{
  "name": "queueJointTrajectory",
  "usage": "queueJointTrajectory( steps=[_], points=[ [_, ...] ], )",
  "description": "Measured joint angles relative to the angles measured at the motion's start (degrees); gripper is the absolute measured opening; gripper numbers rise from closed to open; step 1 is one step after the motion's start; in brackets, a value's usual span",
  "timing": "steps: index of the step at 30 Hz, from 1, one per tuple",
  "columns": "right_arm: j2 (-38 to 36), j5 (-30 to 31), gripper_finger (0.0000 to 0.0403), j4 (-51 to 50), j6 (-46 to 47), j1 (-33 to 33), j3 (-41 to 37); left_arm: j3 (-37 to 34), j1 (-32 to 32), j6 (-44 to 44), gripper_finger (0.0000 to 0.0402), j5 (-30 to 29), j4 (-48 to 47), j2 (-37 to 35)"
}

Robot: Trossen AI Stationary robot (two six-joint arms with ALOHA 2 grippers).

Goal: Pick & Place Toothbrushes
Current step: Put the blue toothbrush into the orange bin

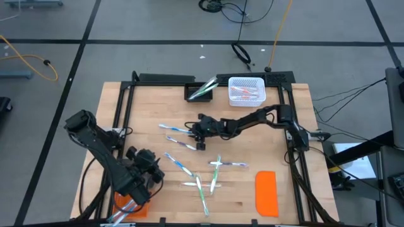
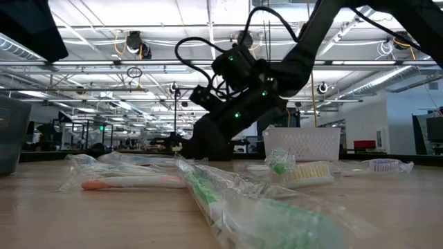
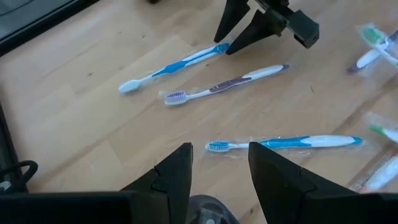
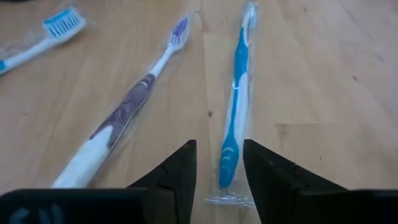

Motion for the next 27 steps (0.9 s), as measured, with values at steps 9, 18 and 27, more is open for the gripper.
queueJointTrajectory(
  steps=[9, 18, 27],
  points=[
    [-0.06, 3.46, 0.0137, 1.05, -1.37, -0.53, 0.34, 0.0, 0.19, 0.06, 0.0157, -0.06, 0.27, 0.0],
    [1.12, 1.23, 0.0137, -0.94, 0.42, -0.74, 0.38, 0.02, 0.19, 0.98, 0.0157, -1.84, 0.87, 0.0],
    [1.1, 0.18, 0.0121, -1.77, 2.84, 0.09, 0.38, 0.02, 0.19, 0.98, 0.0157, -1.88, 1.06, 0.0]
  ],
)
